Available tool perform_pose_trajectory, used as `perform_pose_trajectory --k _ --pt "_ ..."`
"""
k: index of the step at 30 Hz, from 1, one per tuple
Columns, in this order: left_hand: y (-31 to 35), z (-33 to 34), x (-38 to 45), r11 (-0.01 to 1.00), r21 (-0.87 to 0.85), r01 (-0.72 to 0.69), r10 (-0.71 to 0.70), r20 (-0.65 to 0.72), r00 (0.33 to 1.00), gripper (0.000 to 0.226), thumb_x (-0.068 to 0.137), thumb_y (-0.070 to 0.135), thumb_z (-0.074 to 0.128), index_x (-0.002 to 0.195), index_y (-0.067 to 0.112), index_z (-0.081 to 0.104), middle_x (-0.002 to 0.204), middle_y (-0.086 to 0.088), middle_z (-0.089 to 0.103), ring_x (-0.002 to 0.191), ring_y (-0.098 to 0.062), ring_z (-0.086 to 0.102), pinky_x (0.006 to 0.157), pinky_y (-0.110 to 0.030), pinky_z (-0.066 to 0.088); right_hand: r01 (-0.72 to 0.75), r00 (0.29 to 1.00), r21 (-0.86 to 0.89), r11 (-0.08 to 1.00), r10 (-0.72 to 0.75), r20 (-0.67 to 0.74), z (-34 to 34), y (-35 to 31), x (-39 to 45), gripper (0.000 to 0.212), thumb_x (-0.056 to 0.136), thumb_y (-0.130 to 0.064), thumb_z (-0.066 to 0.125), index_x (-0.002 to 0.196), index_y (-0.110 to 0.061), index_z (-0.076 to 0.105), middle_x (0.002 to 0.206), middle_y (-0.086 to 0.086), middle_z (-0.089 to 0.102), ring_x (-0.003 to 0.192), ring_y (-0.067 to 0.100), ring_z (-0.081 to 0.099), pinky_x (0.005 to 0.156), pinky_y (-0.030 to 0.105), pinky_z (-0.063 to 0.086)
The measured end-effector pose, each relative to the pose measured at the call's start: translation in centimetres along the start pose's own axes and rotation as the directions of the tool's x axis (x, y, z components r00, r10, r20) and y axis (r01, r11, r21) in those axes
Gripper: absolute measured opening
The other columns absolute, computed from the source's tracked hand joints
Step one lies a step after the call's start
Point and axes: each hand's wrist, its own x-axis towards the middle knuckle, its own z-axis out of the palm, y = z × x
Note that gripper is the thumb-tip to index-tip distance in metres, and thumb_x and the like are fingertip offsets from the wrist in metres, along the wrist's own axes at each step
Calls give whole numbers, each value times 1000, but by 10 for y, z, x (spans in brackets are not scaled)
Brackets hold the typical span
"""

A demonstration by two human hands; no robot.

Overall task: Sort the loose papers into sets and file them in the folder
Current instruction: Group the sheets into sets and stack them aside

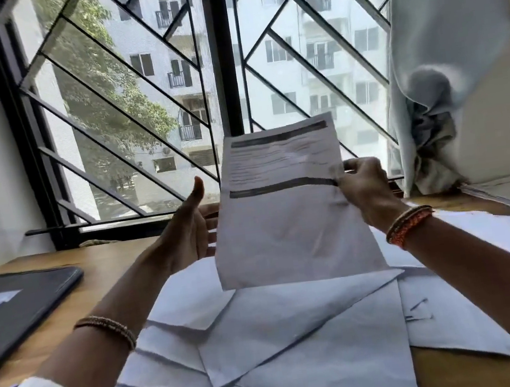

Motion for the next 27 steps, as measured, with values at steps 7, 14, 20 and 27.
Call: perform_pose_trajectory --k 7,14,20,27 --pt "8 -52 -20 983 118 -139 176 -418 891 14 86 -3 58 97 5 61 65 -4 69 48 -12 65 46 -24 54 -436 832 254 863 279 480 65 -29 -44 26 97 -15 44 83 1 58 77 18 61 59 24 63 45 28 52" --pt "-25 -117 -31 852 448 271 124 -676 726 7 86 -6 60 93 -7 62 77 -3 66 75 -8 59 66 -20 44 -314 803 -150 938 346 484 84 -9 -61 9 80 -6 54 76 -1 49 98 19 53 76 35 66 57 33 58" --pt "-36 -120 -38 883 270 384 -98 -695 712 22 88 0 58 110 -1 59 100 -12 60 89 -26 54 78 -34 42 -626 661 58 778 489 570 119 13 -68 48 63 -17 77 103 -7 54 104 15 58 89 30 59 70 37 55" --pt "-32 -109 -44 978 119 169 -37 -705 709 15 91 2 59 105 -2 60 104 -14 61 79 -27 59 75 -36 51 -504 856 355 787 401 325 103 18 -50 48 77 15 54 116 -8 38 106 14 51 73 20 54 62 32 52"
